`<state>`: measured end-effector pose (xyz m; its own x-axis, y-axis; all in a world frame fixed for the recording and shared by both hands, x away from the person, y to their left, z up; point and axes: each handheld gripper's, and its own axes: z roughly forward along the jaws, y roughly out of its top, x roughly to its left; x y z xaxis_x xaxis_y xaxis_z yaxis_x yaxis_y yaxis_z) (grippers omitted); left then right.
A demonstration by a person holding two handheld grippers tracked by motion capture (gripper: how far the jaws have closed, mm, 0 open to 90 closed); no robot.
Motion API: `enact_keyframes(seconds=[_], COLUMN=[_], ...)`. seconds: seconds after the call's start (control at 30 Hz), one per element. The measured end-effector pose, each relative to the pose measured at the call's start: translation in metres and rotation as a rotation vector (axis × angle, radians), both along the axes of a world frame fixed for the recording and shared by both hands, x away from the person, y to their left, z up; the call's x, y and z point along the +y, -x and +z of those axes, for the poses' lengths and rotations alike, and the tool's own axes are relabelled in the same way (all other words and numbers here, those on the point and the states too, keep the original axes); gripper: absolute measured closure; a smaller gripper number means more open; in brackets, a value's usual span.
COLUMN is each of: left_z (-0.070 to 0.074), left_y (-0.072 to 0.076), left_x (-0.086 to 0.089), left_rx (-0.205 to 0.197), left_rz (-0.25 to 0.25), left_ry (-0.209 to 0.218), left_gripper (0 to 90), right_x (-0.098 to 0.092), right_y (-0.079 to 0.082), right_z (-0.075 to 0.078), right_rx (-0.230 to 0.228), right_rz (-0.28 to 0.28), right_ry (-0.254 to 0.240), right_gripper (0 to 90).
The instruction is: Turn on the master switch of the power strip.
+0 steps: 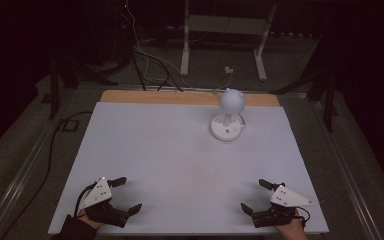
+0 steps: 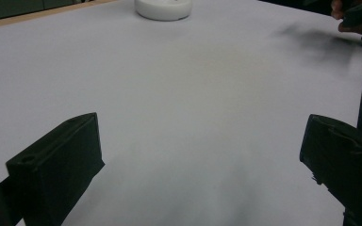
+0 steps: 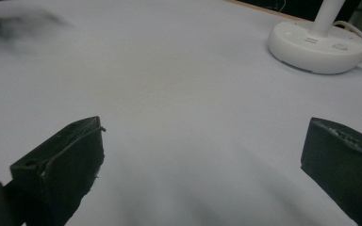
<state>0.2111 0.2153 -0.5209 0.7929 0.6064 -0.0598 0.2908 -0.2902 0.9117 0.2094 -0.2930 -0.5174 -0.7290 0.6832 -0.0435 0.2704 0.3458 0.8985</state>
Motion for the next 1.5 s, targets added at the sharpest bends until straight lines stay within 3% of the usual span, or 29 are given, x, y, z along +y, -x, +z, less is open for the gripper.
enact_keyframes(seconds=[0.13,0.8,1.07,1.23,1.5], left_z=[0.0,0.001,0.003,0.004,0.002], left_y=[0.0,0.0,0.002,0.003,0.001], left_x=[-0.001,-0.002,-0.003,-0.005,-0.004], left_rx=[0.003,0.013,0.014,0.016,0.031], left_rz=[-0.008,-0.009,-0.012,-0.025,-0.025], left_ry=[-0.003,0.014,0.039,0.041,0.04], left_gripper=[0.3,0.3,0.3,0.3,0.3], right_x=[0.003,0.013,0.021,0.027,0.03], right_y=[0.001,0.002,0.005,0.007,0.001], right_z=[-0.001,0.003,0.012,0.014,0.029], right_rx=[0.005,0.035,0.049,0.059,0.047], right_rz=[0.009,0.016,0.025,0.054,0.058], right_ry=[0.022,0.035,0.001,0.036,0.006], right_gripper=[0.0,0.0,0.0,0.0,0.0])
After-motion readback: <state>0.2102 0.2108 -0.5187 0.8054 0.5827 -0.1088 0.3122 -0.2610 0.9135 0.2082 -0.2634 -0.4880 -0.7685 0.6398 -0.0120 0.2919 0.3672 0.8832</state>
